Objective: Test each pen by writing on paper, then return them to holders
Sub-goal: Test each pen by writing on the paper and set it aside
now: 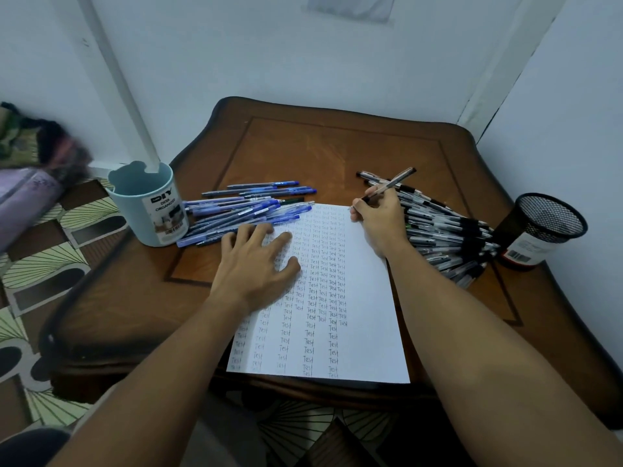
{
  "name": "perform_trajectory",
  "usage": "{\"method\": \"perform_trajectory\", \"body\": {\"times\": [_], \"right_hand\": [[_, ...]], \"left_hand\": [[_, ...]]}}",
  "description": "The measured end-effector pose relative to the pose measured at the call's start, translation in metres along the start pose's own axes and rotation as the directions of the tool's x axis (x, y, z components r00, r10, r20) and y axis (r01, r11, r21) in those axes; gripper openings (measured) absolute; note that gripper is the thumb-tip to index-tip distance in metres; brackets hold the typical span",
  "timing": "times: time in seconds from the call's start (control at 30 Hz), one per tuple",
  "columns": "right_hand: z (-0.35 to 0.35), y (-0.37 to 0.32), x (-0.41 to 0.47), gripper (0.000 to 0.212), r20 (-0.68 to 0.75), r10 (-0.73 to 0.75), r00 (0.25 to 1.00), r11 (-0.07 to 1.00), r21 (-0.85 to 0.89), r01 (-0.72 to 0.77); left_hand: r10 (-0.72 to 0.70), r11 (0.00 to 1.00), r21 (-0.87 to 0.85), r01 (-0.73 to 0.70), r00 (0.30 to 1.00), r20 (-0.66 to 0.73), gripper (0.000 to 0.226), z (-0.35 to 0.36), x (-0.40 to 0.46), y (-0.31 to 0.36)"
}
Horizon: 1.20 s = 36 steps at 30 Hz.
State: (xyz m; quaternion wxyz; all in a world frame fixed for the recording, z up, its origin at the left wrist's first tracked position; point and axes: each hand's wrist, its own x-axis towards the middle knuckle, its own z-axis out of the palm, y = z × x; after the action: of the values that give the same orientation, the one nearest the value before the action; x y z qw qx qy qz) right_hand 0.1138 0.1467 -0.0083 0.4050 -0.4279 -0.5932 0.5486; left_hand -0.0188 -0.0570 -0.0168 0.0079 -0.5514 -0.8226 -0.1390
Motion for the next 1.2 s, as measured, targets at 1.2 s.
{"method": "perform_trajectory", "body": {"times": [1.2], "right_hand": [[0.0042, 0.0024, 0.002, 0.027, -0.038, -0.044, 0.998, 0.99, -0.134, 0.039]], "left_hand": [[-0.023, 0.998, 0.056, 0.022, 1.0, 0.006, 0.071, -0.001, 0.0022, 0.0018]]}}
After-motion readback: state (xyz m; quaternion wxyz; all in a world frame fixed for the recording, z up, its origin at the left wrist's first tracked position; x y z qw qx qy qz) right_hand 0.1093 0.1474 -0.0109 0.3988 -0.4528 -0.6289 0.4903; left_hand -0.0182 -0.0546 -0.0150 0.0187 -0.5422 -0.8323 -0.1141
